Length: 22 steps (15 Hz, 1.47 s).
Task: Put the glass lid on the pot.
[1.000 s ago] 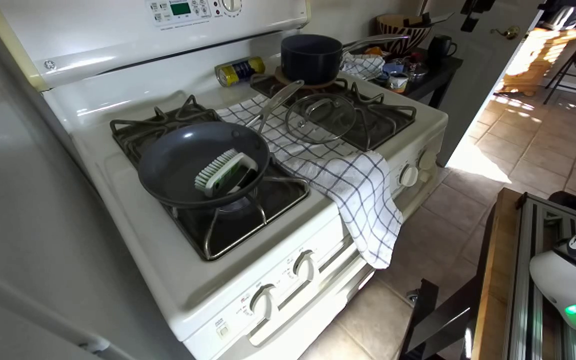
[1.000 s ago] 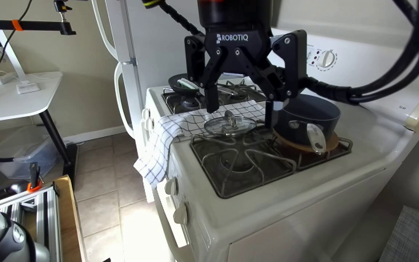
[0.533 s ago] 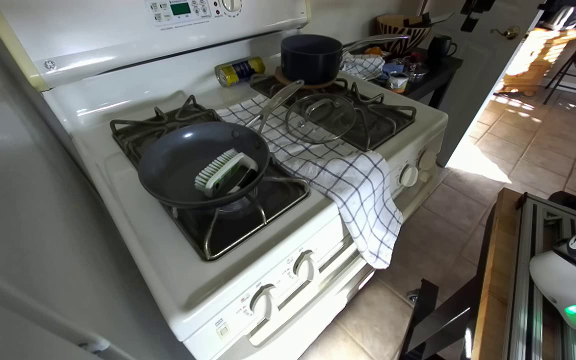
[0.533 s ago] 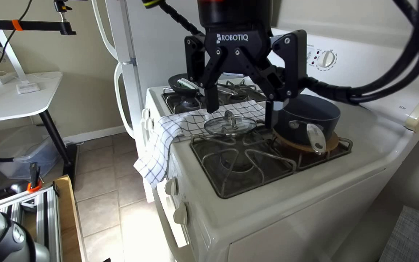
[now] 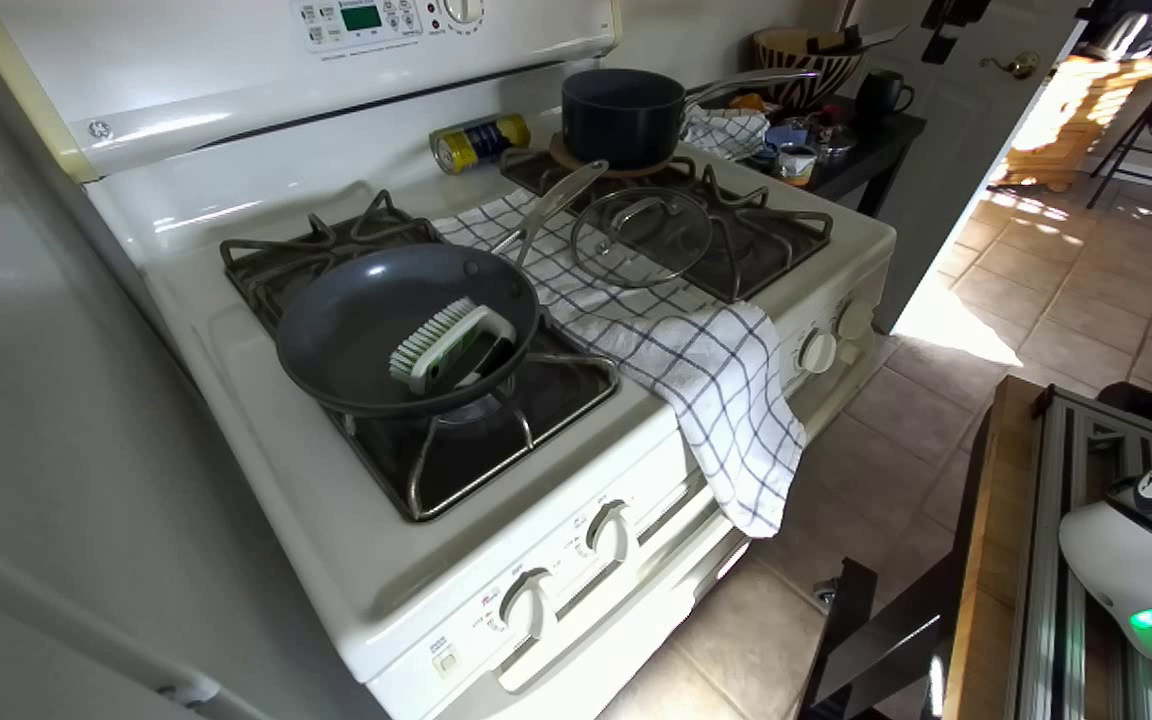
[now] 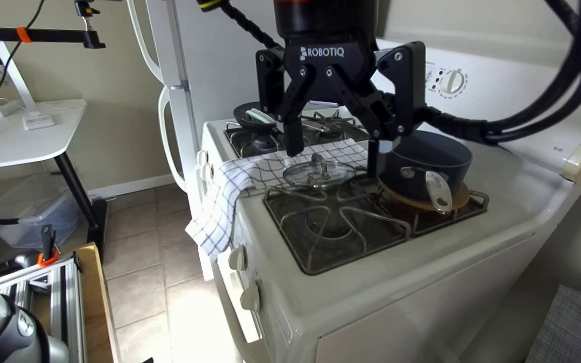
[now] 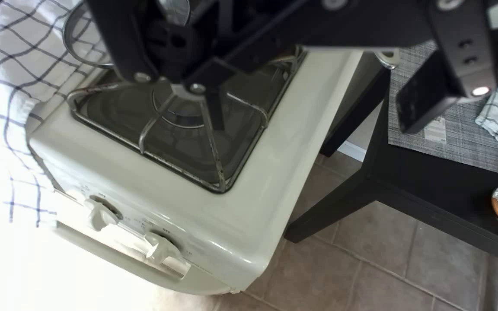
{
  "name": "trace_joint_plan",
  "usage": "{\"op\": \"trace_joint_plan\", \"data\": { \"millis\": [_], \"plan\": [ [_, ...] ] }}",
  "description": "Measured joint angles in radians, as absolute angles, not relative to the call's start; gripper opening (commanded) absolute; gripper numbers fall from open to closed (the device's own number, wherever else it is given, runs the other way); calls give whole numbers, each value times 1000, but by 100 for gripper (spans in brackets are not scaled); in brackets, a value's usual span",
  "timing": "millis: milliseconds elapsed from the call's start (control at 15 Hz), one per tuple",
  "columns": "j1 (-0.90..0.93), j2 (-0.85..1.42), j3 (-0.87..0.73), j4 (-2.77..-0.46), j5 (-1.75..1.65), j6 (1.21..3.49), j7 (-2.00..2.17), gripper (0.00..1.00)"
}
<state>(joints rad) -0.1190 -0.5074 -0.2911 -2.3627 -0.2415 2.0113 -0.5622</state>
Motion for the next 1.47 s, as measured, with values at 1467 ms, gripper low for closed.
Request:
{"op": "trace_joint_plan", "data": {
  "millis": [1467],
  "plan": [
    [44,-177,-135,-2224,-223,2131,-916,100]
  ]
}}
